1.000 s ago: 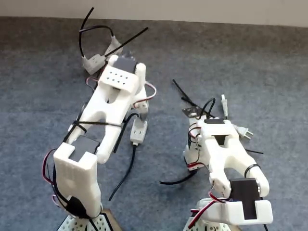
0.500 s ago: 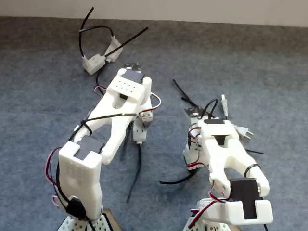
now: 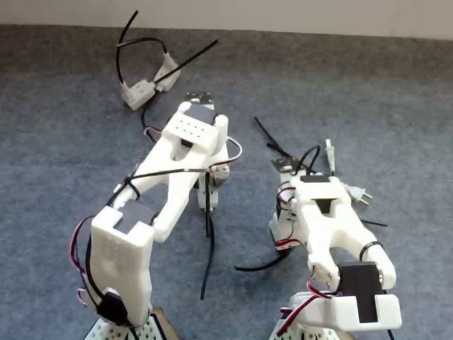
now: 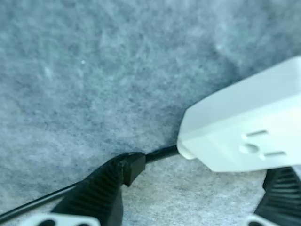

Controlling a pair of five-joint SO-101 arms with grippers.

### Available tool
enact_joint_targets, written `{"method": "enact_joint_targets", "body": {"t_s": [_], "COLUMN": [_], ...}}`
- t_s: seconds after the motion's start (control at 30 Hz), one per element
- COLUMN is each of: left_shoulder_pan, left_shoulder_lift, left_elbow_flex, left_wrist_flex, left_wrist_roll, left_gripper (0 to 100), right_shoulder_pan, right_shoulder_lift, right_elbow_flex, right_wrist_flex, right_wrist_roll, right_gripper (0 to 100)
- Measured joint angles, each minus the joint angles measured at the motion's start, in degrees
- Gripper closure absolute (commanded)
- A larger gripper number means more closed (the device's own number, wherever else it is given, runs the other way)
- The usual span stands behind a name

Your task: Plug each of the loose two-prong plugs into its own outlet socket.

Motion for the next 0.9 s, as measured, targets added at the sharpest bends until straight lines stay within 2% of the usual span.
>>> {"method": "enact_joint_targets", "body": {"t_s": [0.2, 0.3, 0.5, 0.7, 0.9], "left_shoulder_pan": [0.4, 0.3, -0.3, -0.4, -0.2], "left_shoulder_lift": [1.7, 2.1, 2.5, 2.9, 3.2], "left_elbow_flex": [-10.5, -12.8, -13.5, -13.4, -13.4], "left_wrist_flex": [11.4, 14.9, 16.2, 15.4, 10.8], "left_wrist_roll": [-0.1, -0.1, -0.2, -0.2, -0.2], "left_gripper": [89, 84, 71, 69, 69], "right_shoulder_pan": [0.0, 0.0, 0.0, 0.0, 0.0], "right_shoulder_lift": [0.0, 0.0, 0.0, 0.0, 0.0], "right_elbow_flex": [0.0, 0.0, 0.0, 0.0, 0.0], "right_wrist_flex": [0.0, 0.0, 0.0, 0.0, 0.0], "right_wrist_roll": [0.0, 0.0, 0.0, 0.0, 0.0], "right_gripper": [60.2, 60.2, 60.2, 60.2, 60.2]}}
